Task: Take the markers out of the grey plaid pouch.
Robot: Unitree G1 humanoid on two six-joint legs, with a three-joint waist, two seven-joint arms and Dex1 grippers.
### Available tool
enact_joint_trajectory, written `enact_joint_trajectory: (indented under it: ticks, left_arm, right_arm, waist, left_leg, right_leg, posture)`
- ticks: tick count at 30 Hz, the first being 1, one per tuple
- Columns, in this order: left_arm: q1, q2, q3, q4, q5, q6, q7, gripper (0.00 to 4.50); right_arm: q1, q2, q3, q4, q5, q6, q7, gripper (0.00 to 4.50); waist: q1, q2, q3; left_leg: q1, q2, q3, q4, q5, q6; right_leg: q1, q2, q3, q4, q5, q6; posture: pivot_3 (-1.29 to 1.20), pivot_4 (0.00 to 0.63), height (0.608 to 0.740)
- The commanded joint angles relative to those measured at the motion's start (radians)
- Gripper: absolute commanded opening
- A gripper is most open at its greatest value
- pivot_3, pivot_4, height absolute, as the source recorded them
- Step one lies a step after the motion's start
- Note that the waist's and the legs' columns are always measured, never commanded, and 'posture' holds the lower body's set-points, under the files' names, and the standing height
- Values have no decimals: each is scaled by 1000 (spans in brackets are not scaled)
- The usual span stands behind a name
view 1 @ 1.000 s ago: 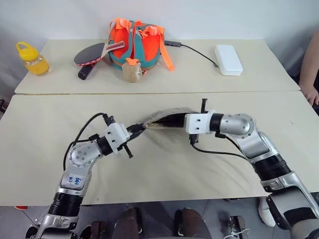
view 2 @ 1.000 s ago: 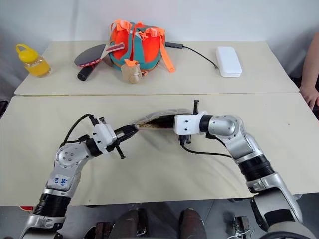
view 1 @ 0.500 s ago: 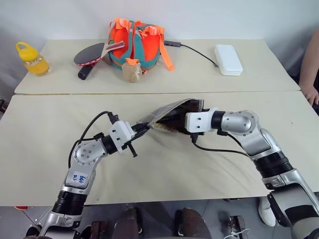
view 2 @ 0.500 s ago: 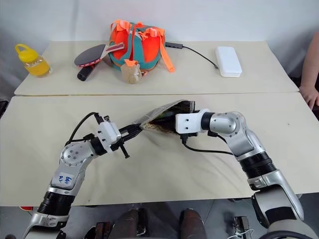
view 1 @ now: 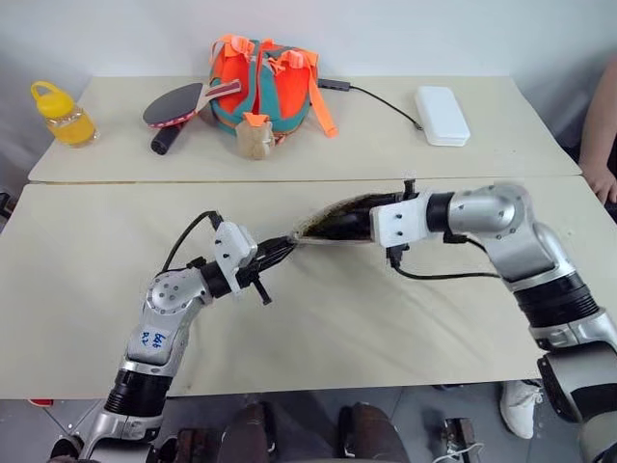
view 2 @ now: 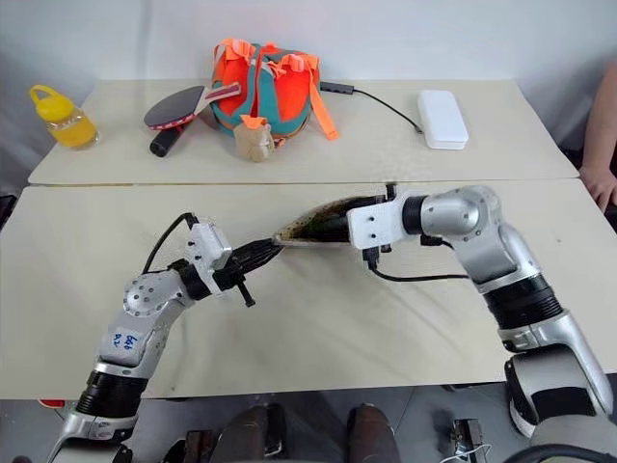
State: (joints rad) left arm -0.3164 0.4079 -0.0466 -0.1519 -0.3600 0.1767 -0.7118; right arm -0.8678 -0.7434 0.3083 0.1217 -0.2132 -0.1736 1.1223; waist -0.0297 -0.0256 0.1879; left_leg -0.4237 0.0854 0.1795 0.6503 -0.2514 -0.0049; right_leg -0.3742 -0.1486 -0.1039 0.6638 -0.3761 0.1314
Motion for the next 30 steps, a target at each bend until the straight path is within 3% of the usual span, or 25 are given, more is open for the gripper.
enact_joint_trajectory:
  ticks: [1, 8, 21, 28, 30]
  left_arm:
    - [-28, -9, -2, -98, -124, 135, -31, 0]
    - [-37, -59, -15, -150, -236, 313, -15, 0]
    - [42, -68, -4, -153, -217, 337, -15, 0]
    - [42, -67, -13, -152, -198, 325, -16, 0]
    - [42, -69, -13, -151, -194, 322, -15, 0]
  right_arm:
    - [-53, -16, 3, -11, 57, 33, 115, 1970]
    - [-67, -26, 59, -91, 93, 284, 325, 1970]
    - [-13, 19, 96, -82, 50, 288, 260, 1970]
    - [31, -44, 109, -158, 44, 368, 318, 1970]
    - [43, -48, 110, -157, 33, 363, 304, 1591]
  waist:
    - [-1, 0, 0]
    - [1, 0, 0]
    - [2, 0, 0]
    - [2, 0, 0]
    - [1, 0, 0]
  left_leg:
    - [0, 0, 0, 0, 0, 0]
    - [0, 0, -1, 0, 0, 0]
    - [0, 0, -1, 1, 0, 0]
    - [0, 0, -1, 1, 0, 0]
    - [0, 0, -1, 1, 0, 0]
  right_leg:
    - [0, 0, 0, 0, 0, 0]
    - [0, 0, 0, 0, 0, 0]
    - [1, 0, 0, -1, 0, 0]
    - [1, 0, 0, -1, 0, 0]
    - [1, 0, 0, -1, 0, 0]
  posture:
    - [0, 150, 740]
    - [0, 150, 740]
    - [0, 150, 740]
    - [0, 150, 740]
    - [0, 150, 740]
